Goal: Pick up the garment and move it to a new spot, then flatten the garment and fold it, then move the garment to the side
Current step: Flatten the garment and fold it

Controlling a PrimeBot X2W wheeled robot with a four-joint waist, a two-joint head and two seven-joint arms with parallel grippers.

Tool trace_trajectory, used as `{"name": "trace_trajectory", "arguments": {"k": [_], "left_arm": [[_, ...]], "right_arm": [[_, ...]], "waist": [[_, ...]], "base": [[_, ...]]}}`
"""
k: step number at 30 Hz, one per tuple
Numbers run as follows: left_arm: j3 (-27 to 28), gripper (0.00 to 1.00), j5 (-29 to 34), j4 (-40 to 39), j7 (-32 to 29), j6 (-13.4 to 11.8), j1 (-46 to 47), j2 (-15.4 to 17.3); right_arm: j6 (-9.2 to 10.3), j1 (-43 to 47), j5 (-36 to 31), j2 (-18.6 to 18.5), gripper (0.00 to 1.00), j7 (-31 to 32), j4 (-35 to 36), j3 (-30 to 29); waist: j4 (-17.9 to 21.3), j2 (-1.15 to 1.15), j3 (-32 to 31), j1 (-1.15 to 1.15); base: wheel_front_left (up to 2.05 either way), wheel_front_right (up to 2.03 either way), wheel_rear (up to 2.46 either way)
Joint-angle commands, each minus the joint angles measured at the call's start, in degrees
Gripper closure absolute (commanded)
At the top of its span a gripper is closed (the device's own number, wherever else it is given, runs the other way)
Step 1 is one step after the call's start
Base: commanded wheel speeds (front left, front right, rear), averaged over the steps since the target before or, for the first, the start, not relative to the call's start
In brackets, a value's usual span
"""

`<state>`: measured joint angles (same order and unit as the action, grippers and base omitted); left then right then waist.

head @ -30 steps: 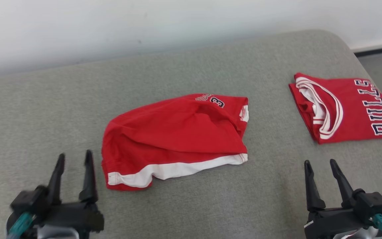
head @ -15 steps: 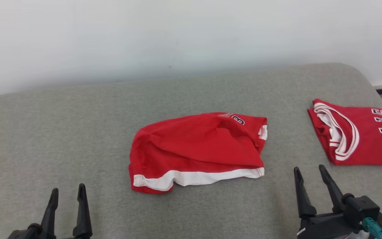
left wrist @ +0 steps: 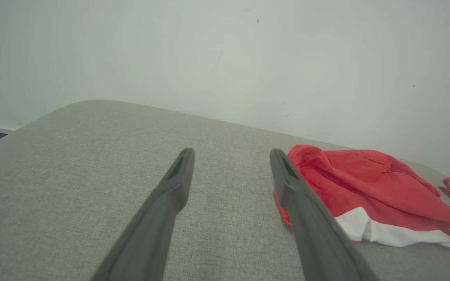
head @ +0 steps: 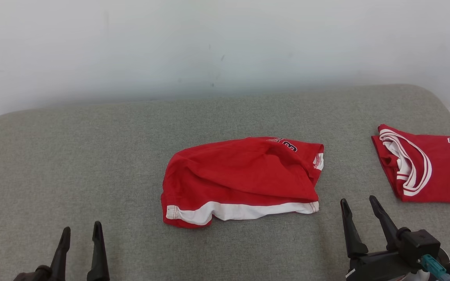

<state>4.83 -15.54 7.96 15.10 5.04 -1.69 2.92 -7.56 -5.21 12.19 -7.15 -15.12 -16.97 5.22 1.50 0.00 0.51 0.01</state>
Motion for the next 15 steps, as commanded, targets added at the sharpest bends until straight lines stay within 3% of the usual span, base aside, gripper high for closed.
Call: {"name": "trace_trajectory", "arguments": {"k": [1,12,15], "left_arm": [[0.13,0.0,0.56,0.21,0.02,-0.07,-0.65,-0.04],[-0.79,0.0,0.8,1.09,0.02,-0.22,-0.18,-0.03],[-3.36,0.0,1.48,3.87,0.02,-0.06,2.02,-0.05]], "right_arm": [[0.14,0.19,0.55,0.08,0.0,0.0,-0.06,-0.04],[0.14,-0.44,0.12,0.01,0.0,0.01,-1.08,-0.26],[0.14,-1.8,-0.1,0.58,0.0,1.23,-2.94,-0.78]], "waist": [[0.04,0.0,0.02,-0.01],[0.14,0.0,0.29,-0.01],[-0.58,0.0,1.67,-0.01]], "base": [[0.0,0.0,0.0],[0.0,0.0,0.0],[0.0,0.0,0.0]]}}
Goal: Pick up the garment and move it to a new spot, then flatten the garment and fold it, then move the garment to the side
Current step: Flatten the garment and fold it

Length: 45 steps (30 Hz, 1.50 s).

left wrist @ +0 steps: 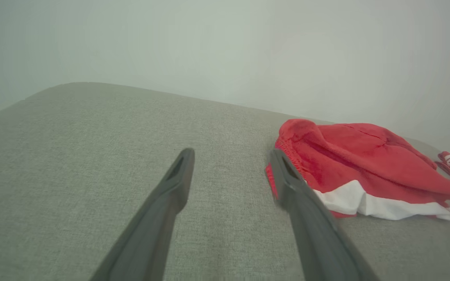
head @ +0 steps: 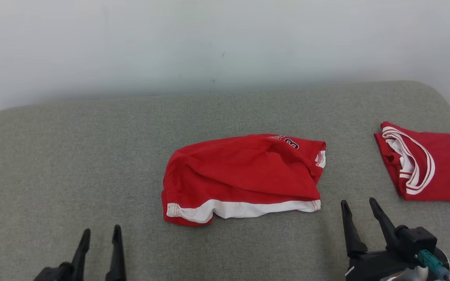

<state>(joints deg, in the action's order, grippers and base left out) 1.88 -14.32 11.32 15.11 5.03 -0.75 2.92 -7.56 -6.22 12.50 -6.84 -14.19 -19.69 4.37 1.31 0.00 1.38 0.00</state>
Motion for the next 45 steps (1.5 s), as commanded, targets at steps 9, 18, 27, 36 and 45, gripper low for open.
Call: {"name": "trace_trajectory", "arguments": {"k": [9,18,27,36,45], "left_arm": [[-8.35,0.0,3.47,13.65,0.01,1.27,11.9,0.04],[-13.99,0.0,3.29,23.45,-0.02,1.82,21.33,0.03],[-18.46,0.0,3.11,23.88,0.03,1.92,23.0,0.01],[-19.03,0.0,2.24,21.16,0.03,1.89,20.56,0.05],[-17.71,0.0,2.87,22.63,0.04,1.48,21.53,0.63]], "right_arm": [[0.14,-8.64,-0.97,1.18,0.0,10.01,-7.02,0.85],[0.14,-16.17,0.35,1.5,0.0,15.58,-16.36,4.52],[0.14,-15.7,1.24,2.28,0.0,14.88,-21.52,4.77],[0.14,-12.92,1.86,1.1,0.0,11.93,-18.46,4.5],[0.14,-10.22,1.59,-0.32,0.0,12.58,-11.22,3.94]], "waist": [[-1.1,0.0,6.47,0.0],[-1.62,0.0,10.99,0.0],[-2.51,0.0,10.91,0.0],[-2.07,0.0,9.68,0.0],[-1.2,0.0,9.56,0.0]], "base": [[0.0,0.0,0.0],[0.0,0.0,0.0],[0.0,0.0,0.0],[0.0,0.0,0.0],[0.0,0.0,0.0]]}}
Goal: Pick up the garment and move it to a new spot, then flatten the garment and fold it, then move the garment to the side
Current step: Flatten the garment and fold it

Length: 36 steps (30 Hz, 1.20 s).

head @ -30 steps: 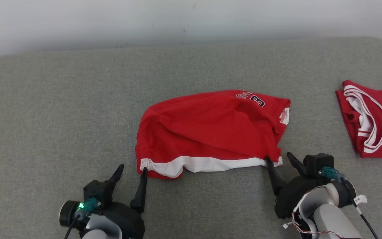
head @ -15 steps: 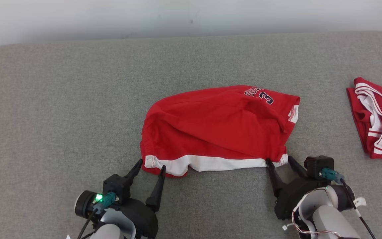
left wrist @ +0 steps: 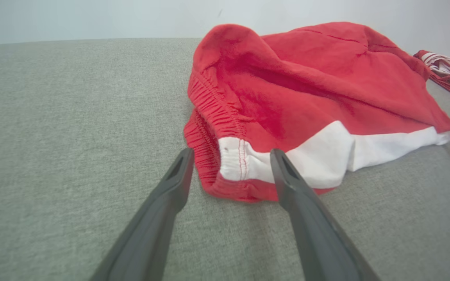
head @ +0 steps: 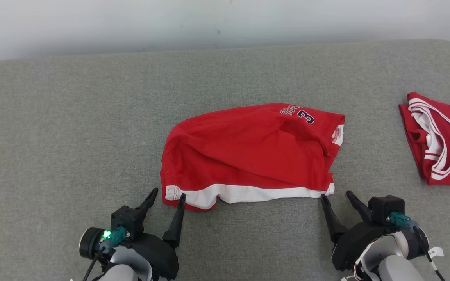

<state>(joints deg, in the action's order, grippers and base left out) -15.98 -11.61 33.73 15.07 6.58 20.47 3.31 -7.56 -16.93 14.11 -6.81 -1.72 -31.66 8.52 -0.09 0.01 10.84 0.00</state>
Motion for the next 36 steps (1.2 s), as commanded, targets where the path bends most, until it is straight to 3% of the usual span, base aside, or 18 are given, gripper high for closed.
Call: {"name": "trace_trajectory", "arguments": {"k": [1,10,13,16,17,20,22,23,34,35,36], "left_arm": [[0.24,0.0,0.18,0.45,0.09,-0.06,0.45,0.25],[-0.26,0.0,0.52,3.15,0.08,0.07,2.19,0.23],[-0.52,0.11,0.27,3.52,0.09,0.14,3.01,0.17],[-0.74,0.33,0.22,3.3,0.08,0.2,3.58,0.08],[-0.8,0.51,0.2,3.18,0.08,0.23,3.67,0.06],[-0.84,0.65,-0.03,2.91,0.08,0.31,3.74,0.0],[-0.98,0.84,-0.11,3.29,0.08,0.38,3.59,0.0],[-1.02,0.99,-0.15,3.47,0.08,0.41,3.52,0.0],[-0.79,1.0,-0.34,4.19,0.05,0.3,3.65,0.05],[-0.73,1.0,-0.36,4.25,0.05,0.31,3.71,0.1],[-0.66,1.0,-0.39,4.28,0.05,0.31,3.76,0.13]], "right_arm": [[0.14,0.47,-0.17,-0.4,0.0,0.38,1.31,-0.43],[0.14,-1.96,-1.21,0.76,0.0,3.04,1.35,0.52],[0.14,-2.9,-1.39,1.18,0.0,3.21,0.18,1.08],[0.14,-3.09,-1.44,1.27,0.0,3.32,-1.25,1.34],[0.14,-3.2,-1.46,1.34,0.0,3.2,-1.69,1.38],[0.14,-3.36,-1.44,1.5,0.0,2.84,-2.59,1.41],[0.14,-3.43,-1.81,1.38,0.0,2.78,-3.22,1.43],[0.14,-3.54,-1.96,1.3,0.0,2.84,-3.56,1.48],[0.2,-4.01,-7.58,0.01,0.02,2.78,-6.3,1.63],[0.2,-4.15,-7.86,0.16,0.17,2.77,-6.48,1.52],[0.2,-4.31,-8.02,0.32,0.57,2.75,-6.67,1.45]], "waist": [[0.29,-0.01,0.2,0.0],[0.3,-0.01,1.29,0.0],[0.01,-0.01,1.59,0.0],[-0.32,-0.01,1.77,0.0],[-0.38,-0.01,1.81,0.0],[-0.32,-0.01,1.9,0.0],[-0.16,-0.01,1.93,0.0],[-0.08,-0.01,1.93,0.0],[0.52,-0.01,2.38,0.0],[0.58,-0.01,2.41,0.0],[0.63,-0.01,2.42,0.0]], "base": [[0.0,0.0,0.0],[0.0,0.0,0.0],[0.0,0.0,0.0],[0.0,0.0,0.0],[0.0,0.0,0.0],[0.0,0.0,0.0],[0.0,0.0,0.0],[0.0,0.0,0.0],[0.0,0.0,0.0],[0.0,0.0,0.0],[0.0,0.0,0.0]]}}
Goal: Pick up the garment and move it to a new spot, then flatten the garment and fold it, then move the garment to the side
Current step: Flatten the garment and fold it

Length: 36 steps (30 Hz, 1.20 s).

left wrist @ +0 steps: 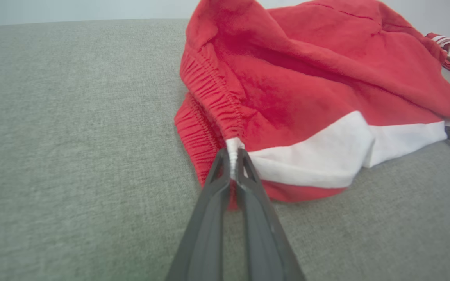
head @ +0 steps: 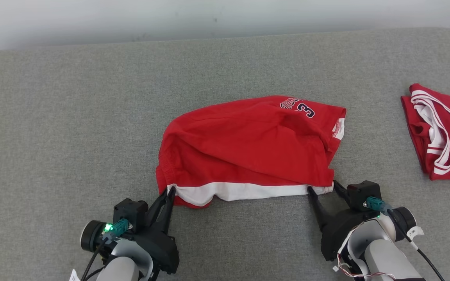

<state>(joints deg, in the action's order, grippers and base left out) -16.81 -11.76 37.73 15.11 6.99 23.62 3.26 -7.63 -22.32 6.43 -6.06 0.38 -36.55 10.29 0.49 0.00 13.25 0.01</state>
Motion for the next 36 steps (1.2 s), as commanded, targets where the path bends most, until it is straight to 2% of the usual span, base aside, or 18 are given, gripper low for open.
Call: {"name": "trace_trajectory", "arguments": {"k": [1,2,7,13,19,24,28,31,36], "left_arm": [[0.25,1.0,-0.31,0.36,0.0,-0.09,0.62,0.2],[0.27,1.0,-0.39,0.5,0.0,-0.08,0.65,0.22],[0.31,1.0,-1.52,0.33,0.0,0.14,0.66,0.08],[0.69,1.0,-5.14,-4.91,0.01,0.44,-0.86,-0.11],[-0.41,1.0,-11.02,-13.08,0.01,0.42,-2.63,-0.16],[-2.02,1.0,-17.23,-19.53,-2.01,0.4,-0.63,1.19],[-2.59,1.0,-24.82,-24.55,-7.47,0.42,3.71,1.67],[-2.26,1.0,-29.42,-27.03,-12.76,0.41,9.41,3.7],[0.55,1.0,-30.58,-27.5,-19.85,0.03,22.35,8.25]], "right_arm": [[0.26,0.95,-0.55,-0.24,0.82,0.71,-2.03,-0.27],[0.26,0.83,-0.63,-0.03,1.0,0.76,-2.2,-0.23],[0.25,0.76,0.65,0.43,1.0,0.29,-2.38,-0.33],[0.22,2.22,3.69,0.48,1.0,-2.01,2.62,-0.38],[0.22,5.24,8.07,-1.62,1.0,-0.02,13.19,0.8],[0.21,4.57,14.92,-2.75,1.0,3.34,24.93,0.63],[0.21,1.09,21.11,-3.94,1.0,7.83,33.09,-0.23],[0.21,-4.46,26.23,-4.48,1.0,11.55,36.4,-1.3],[0.2,-19.97,29.84,-4.9,1.0,17.15,32.64,-1.76]], "waist": [[0.1,0.0,-0.02,-0.01],[0.14,0.0,-0.07,-0.01],[0.04,0.0,-0.81,-0.01],[-0.09,0.0,-2.52,-0.01],[0.6,0.0,-4.4,-0.01],[1.25,0.0,-5.1,-0.01],[1.83,0.0,-3.91,-0.01],[2.91,0.0,-1.47,-0.01],[6.41,0.0,6.54,-0.01]], "base": [[0.0,0.0,0.0],[0.0,0.0,0.0],[0.0,0.0,0.0],[0.0,0.0,0.0],[0.0,0.0,0.0],[0.0,0.0,0.0],[0.0,0.0,0.0],[0.0,0.0,0.0],[0.0,0.0,0.0]]}}
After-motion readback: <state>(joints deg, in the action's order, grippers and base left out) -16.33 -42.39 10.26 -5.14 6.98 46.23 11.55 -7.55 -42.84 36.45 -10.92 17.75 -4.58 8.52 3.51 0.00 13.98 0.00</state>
